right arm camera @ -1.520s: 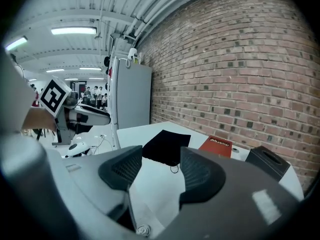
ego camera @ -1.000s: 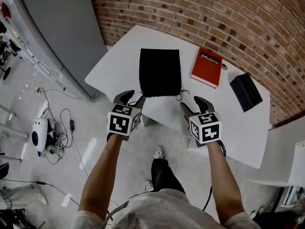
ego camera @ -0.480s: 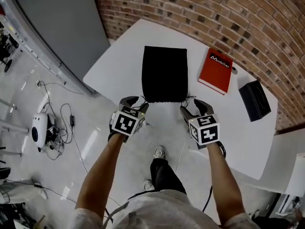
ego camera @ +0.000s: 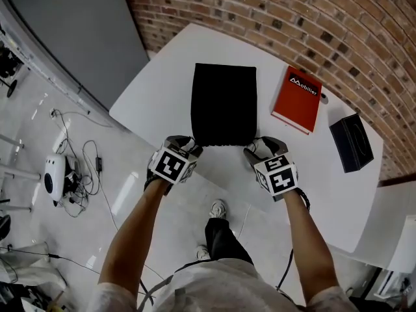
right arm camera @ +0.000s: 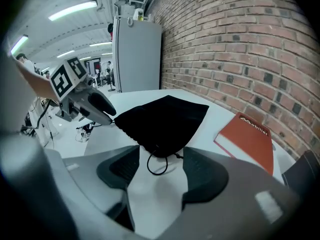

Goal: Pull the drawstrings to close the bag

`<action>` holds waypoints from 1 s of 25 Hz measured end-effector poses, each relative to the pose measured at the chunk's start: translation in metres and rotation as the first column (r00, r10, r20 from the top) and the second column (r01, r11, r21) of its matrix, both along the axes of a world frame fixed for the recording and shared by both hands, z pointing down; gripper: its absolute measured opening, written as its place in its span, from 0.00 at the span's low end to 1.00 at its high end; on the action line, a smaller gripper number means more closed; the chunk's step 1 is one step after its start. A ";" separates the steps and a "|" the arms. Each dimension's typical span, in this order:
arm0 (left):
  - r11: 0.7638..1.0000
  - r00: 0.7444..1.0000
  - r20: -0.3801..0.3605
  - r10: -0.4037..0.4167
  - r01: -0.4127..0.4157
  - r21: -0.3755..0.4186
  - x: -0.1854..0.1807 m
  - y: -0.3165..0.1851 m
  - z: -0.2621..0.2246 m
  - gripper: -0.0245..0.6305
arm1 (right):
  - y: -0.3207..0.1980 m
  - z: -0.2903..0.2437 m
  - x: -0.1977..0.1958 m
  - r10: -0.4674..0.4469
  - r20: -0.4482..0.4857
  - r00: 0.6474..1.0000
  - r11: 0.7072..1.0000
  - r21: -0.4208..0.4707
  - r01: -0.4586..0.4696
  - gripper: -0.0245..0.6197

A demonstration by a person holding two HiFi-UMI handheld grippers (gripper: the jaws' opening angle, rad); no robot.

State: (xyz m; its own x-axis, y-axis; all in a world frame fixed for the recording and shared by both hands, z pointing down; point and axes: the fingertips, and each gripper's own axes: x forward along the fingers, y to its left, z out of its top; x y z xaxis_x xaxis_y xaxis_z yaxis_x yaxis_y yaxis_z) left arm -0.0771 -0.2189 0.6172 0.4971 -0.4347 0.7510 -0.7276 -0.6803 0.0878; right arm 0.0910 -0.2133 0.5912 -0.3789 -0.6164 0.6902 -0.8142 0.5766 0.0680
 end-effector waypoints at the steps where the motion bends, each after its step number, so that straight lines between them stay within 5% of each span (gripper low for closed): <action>1: 1.000 1.000 0.001 0.006 -0.006 -0.011 0.002 0.001 0.002 0.32 | -0.001 0.003 0.000 -0.016 -0.010 1.000 1.000 -0.010 0.015 0.46; 9: 0.997 0.999 0.041 0.016 -0.013 -0.075 0.000 -0.002 0.011 0.32 | -0.014 0.019 -0.010 -0.137 -0.052 0.989 0.989 -0.057 0.134 0.51; 25: 0.989 0.995 0.099 0.014 0.000 -0.145 -0.004 -0.002 0.020 0.32 | -0.012 0.040 -0.004 -0.202 -0.057 0.978 0.967 -0.170 0.189 0.49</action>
State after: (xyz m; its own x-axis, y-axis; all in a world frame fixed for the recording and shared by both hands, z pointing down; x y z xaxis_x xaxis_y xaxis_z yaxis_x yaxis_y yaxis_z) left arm -0.0807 -0.2214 0.6377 0.4190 -0.3149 0.8516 -0.7328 -0.6710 0.1124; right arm 0.0870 -0.2256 0.6311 -0.4254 -0.4122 0.8057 -0.6807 0.7324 0.0153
